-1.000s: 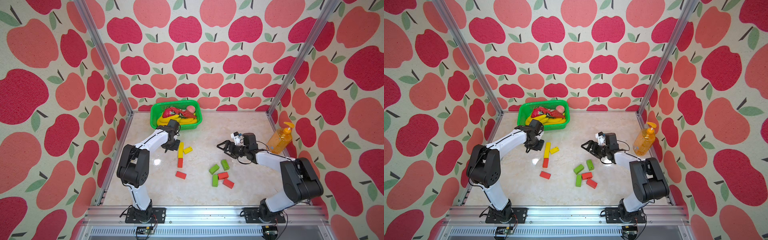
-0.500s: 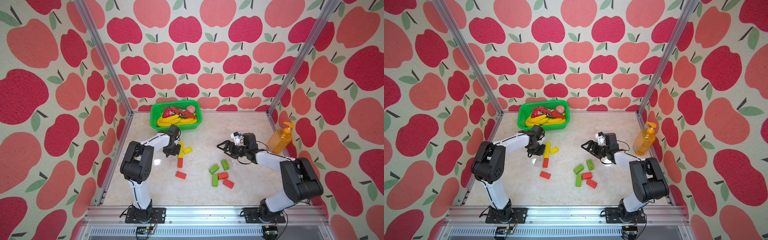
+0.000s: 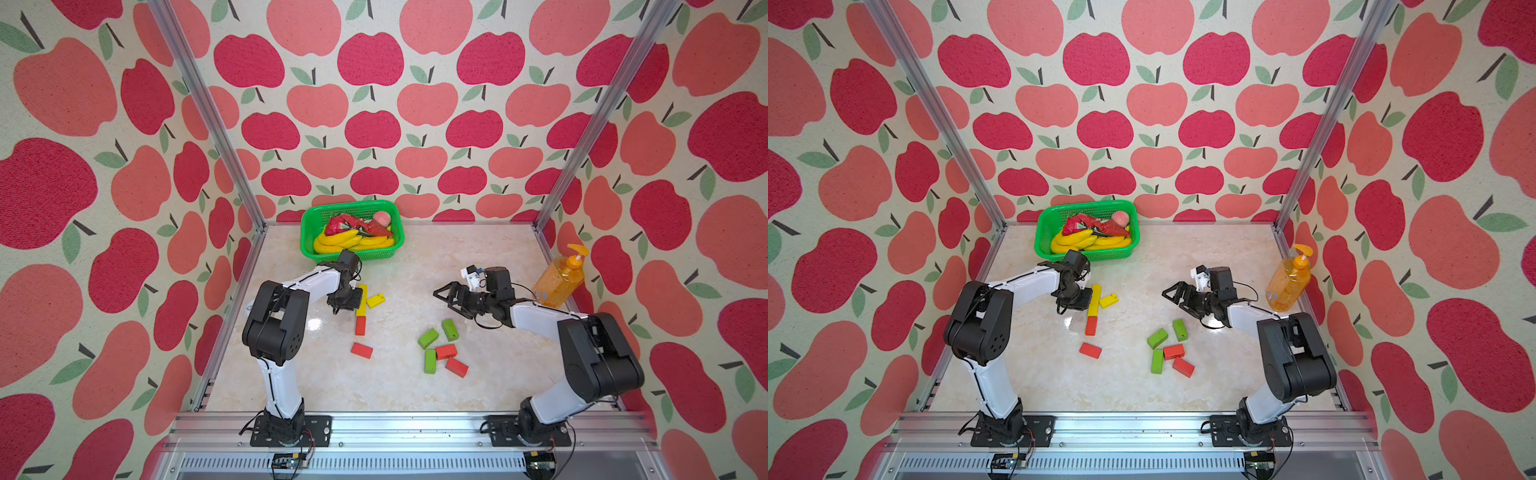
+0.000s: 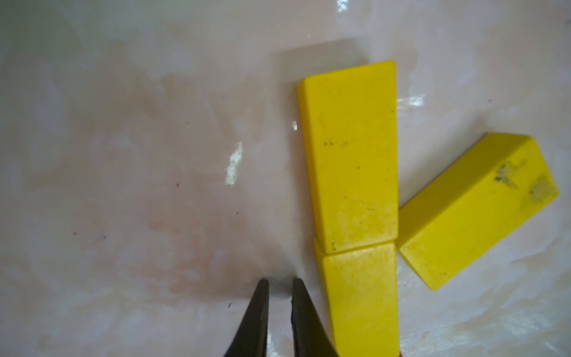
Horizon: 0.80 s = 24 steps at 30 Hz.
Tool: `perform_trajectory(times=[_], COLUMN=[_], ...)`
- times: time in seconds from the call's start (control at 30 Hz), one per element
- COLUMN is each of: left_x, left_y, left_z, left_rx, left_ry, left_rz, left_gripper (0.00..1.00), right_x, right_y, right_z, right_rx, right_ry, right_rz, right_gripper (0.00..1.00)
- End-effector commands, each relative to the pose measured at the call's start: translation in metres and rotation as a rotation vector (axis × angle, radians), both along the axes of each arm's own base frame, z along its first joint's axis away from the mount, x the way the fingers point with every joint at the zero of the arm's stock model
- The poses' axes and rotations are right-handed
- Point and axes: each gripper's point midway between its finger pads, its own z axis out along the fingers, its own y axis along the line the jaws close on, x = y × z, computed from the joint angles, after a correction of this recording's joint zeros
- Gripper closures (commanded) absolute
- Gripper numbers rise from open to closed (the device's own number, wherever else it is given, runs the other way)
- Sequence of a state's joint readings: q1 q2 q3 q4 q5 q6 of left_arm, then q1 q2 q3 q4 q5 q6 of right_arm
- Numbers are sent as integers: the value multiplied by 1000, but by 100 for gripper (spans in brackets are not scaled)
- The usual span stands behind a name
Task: Assemble the letter k with building blocks
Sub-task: Adjust the building block at the center of the board.
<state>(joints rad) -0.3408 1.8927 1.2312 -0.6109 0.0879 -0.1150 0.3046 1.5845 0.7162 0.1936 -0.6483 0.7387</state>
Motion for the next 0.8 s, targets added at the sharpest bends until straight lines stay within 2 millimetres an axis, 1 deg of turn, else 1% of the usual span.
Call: perform_trajectory(times=[0.0,0.17,0.37,0.77], left_x=[2,1,4,5], left_y=[-1,-2,-4,0], left_z=[-6,-8,-6,-6], left_rx=[-8,0,0,33], left_ry=[13,20,11,19], left_rz=[15,15,21,23], left_gripper=[82,81,78,77], right_x=[3,4,3,3], right_y=[-1,-1,0,-1], right_z=[1,2,1,0], right_rx=[5,5,5,2], right_ry=[-3,-7,-7,-4], right_rz=[-1,-2,0,-2], right_gripper=[1,1,1,1])
